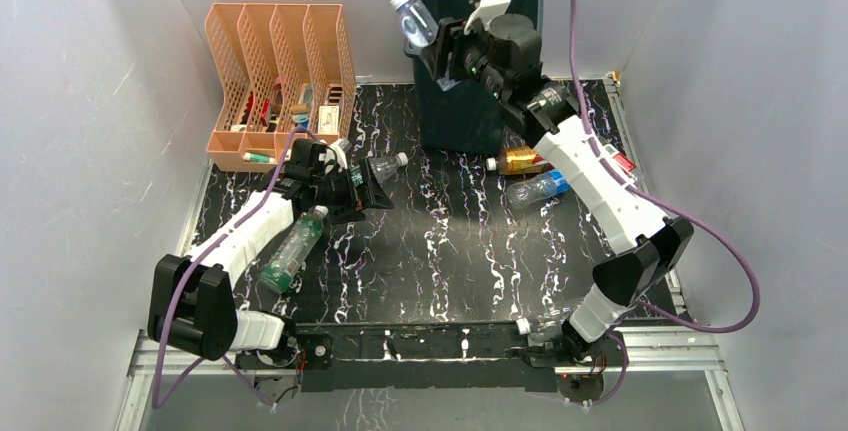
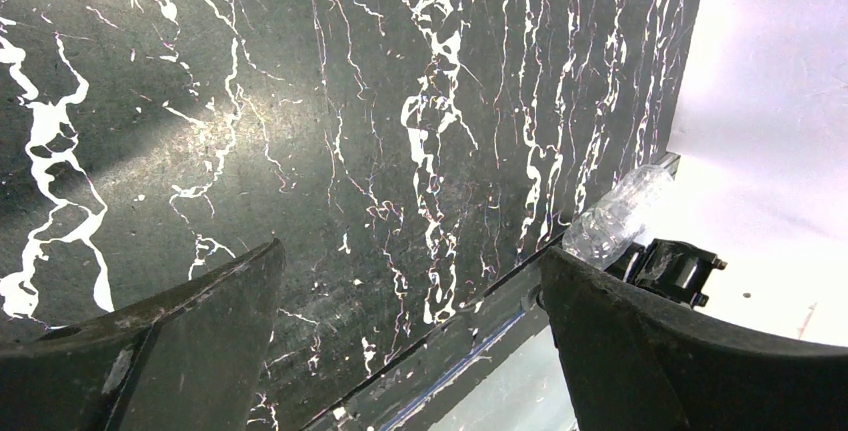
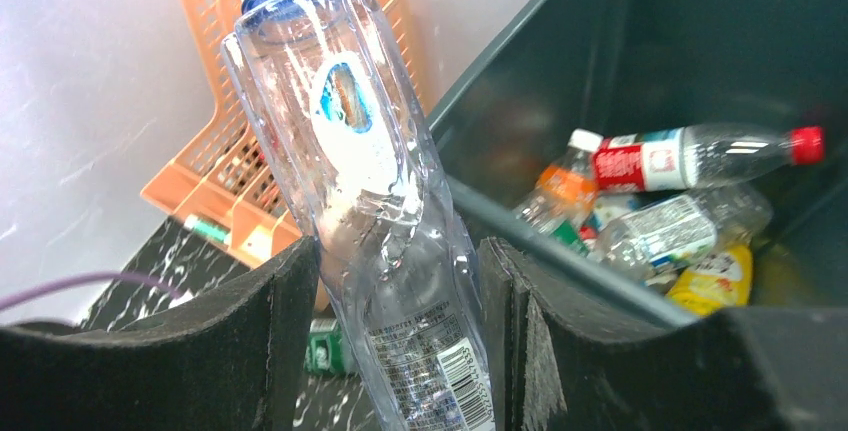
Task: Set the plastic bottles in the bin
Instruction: Place the plastic bottle in the trash bin.
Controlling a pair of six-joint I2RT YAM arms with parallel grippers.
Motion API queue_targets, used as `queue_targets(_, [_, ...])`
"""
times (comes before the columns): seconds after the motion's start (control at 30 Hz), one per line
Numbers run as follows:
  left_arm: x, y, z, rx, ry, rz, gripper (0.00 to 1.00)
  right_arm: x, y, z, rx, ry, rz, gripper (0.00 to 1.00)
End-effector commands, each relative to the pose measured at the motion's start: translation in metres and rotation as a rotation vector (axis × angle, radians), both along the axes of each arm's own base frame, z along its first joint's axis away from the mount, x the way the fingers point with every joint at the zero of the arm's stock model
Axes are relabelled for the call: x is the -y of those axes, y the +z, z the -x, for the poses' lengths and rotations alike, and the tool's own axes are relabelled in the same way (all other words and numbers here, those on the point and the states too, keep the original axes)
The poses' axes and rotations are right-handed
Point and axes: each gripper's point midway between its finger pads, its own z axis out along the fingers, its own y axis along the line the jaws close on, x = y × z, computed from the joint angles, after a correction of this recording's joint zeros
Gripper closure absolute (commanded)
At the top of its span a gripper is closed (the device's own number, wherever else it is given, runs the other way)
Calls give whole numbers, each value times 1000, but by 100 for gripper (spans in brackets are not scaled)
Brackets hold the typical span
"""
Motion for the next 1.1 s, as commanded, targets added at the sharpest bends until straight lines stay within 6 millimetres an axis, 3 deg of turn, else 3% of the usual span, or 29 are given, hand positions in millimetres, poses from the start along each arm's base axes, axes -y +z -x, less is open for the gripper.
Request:
queue_targets(0.0, [3, 13, 1, 14, -15, 7, 2, 23, 59, -21, 134, -11, -95, 61])
queue_targets(0.27, [6, 12, 0, 7, -19, 8, 2, 80, 92, -70, 207, -82, -181, 60])
queue_targets(0.43, [7, 11, -1, 6, -22, 5, 2, 107, 73, -115, 180, -121, -195, 60])
queue_targets(0.63, [7, 8, 0, -1, -25, -1, 2, 125, 35, -158, 102, -141, -184, 58])
queue_targets(0.7, [7, 7, 0, -2, -24, -2, 2, 126, 29, -162, 81, -131, -184, 52])
queue_targets(0.8, [7, 5, 0, -6, -23, -3, 2, 126, 24, -161, 67, -129, -181, 28])
queue_targets(0.87, [7, 4, 1, -8, -25, -2, 2, 127, 26, -158, 68, -131, -182, 18])
queue_targets(1.07, [8, 3, 0, -9, -23, -1, 2, 124, 43, -139, 74, -92, -198, 5])
